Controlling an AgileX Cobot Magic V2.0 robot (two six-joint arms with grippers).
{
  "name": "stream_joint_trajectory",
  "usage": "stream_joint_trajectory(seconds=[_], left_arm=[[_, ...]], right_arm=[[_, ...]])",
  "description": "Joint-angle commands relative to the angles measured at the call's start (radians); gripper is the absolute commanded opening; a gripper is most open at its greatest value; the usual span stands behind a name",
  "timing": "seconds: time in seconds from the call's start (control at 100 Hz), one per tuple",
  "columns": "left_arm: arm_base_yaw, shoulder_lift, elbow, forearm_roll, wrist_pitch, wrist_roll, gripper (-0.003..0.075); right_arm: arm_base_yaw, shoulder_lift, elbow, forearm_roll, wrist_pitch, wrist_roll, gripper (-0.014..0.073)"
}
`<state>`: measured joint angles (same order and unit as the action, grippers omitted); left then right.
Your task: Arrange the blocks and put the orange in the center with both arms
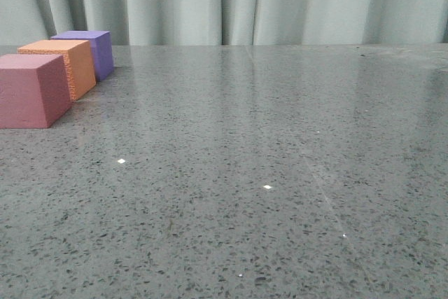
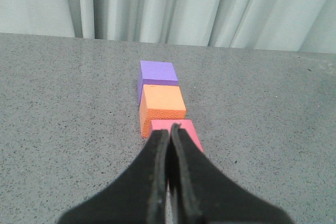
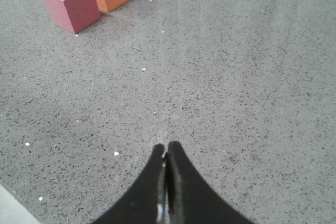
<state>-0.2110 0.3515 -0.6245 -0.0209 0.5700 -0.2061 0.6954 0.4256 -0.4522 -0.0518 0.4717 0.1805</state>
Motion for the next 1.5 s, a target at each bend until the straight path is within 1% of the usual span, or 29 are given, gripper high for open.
stream_joint_trajectory(seconds=[0.0, 0.1, 0.2, 0.82, 0.85, 0.9, 0.93, 1.09, 1.17, 1.33, 1.49], left_arm=[[-0.005, -0.027, -0.011, 0.008, -0.082, 0.006, -0.0019], [-0.005, -0.05, -0.01, 0.011, -0.081, 0.006, -0.0019], [-0.005, -0.05, -0.01, 0.011, -0.084, 0.006, -0.0019], [-0.005, -0.05, -0.007, 0.011, -0.084, 0.006, -0.0019], [-0.005, -0.05, -0.004, 0.021, -0.077, 0.006, -0.002], [-0.005, -0.05, 0.002, 0.095, -0.073, 0.006, -0.0019], [-0.005, -0.05, 0.008, 0.114, -0.073, 0.006, -0.0019], [0.01, -0.05, 0.058, 0.117, -0.091, 0.001, -0.002], [0.024, -0.05, 0.097, 0.086, -0.15, 0.002, -0.002], [0.039, -0.077, 0.212, 0.059, -0.339, 0.06, -0.002], [0.088, -0.11, 0.344, -0.052, -0.525, 0.219, -0.002]], right_arm=[[0.001, -0.031, 0.002, -0.02, -0.124, -0.007, -0.012], [0.001, -0.064, 0.024, -0.02, -0.19, -0.007, -0.012], [0.001, -0.074, 0.027, -0.02, -0.215, -0.007, -0.012], [0.001, -0.074, 0.027, -0.02, -0.212, -0.007, -0.012], [0.001, -0.074, 0.027, -0.02, -0.212, -0.007, -0.012], [0.001, -0.074, 0.027, -0.02, -0.212, -0.007, -0.012], [0.001, -0.074, 0.027, -0.02, -0.212, -0.007, -0.012], [0.001, -0.074, 0.027, -0.02, -0.212, -0.007, -0.012], [0.001, -0.074, 0.027, -0.02, -0.212, -0.007, -0.012], [0.001, -0.074, 0.027, -0.02, -0.212, -0.007, -0.012], [0.001, -0.074, 0.027, -0.02, -0.212, -0.007, -0.012]])
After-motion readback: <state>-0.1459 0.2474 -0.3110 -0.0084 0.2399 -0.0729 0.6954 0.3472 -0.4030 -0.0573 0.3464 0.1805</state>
